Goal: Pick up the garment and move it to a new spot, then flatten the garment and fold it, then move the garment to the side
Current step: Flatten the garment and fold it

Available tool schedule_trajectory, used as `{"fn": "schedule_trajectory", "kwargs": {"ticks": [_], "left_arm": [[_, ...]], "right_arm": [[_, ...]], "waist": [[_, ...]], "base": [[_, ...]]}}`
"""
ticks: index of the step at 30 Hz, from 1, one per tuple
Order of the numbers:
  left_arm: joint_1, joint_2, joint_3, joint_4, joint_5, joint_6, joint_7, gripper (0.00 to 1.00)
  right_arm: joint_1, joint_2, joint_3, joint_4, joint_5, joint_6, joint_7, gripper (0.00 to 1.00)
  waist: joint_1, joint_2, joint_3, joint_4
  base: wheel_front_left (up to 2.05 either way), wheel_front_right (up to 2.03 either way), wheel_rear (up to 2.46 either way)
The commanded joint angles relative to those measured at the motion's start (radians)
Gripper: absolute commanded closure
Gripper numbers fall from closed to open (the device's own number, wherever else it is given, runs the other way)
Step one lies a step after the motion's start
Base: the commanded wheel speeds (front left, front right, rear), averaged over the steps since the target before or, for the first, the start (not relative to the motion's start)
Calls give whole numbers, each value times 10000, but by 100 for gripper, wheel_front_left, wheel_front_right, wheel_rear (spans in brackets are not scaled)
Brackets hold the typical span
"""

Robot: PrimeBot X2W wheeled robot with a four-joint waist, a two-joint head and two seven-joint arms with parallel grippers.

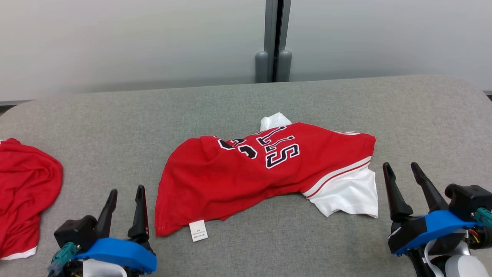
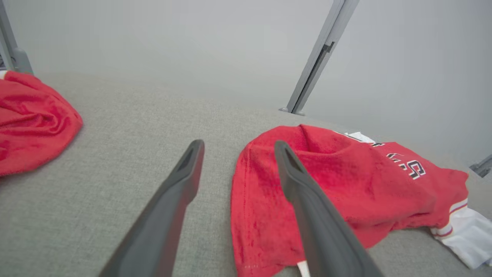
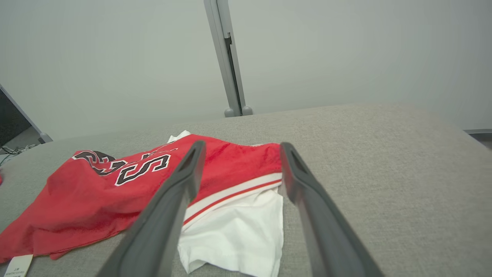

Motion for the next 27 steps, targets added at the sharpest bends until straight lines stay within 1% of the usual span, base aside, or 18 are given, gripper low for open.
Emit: {"fn": "schedule_trajectory", "kwargs": {"ticks": [1, 3, 5, 13, 18, 27], "left_arm": [[-148, -3, 16, -7, 43, -35, -51, 0], [-158, 24, 42, 53, 245, -169, -275, 0], [-200, -25, 157, 5, 423, -195, -397, 0], [-53, -44, 382, -176, 1083, -187, -510, 0], [126, 20, 292, -96, 1276, -63, -449, 0], [458, 33, 405, -290, 1036, 203, -227, 0]], "right_arm": [[122, -17, -26, -23, -29, 6, 4, 0], [225, -15, -97, 15, -119, 6, 42, 0], [275, -17, -148, 50, -212, 6, 71, 0], [453, -17, -172, 544, -553, 6, -70, 0], [665, -17, -194, 768, -648, 6, -73, 0], [700, -17, -70, 730, -649, 6, 19, 0]], "waist": [[1, 0, -32, -22], [1, 0, -149, -44], [1, 0, -246, -67], [1, 0, -576, -147], [1, 0, -770, -163], [1, 0, -828, -213]], "base": [[0, 0, 0], [0, 0, 0], [0, 0, 0], [0, 0, 0], [0, 0, 0], [0, 0, 0]]}}
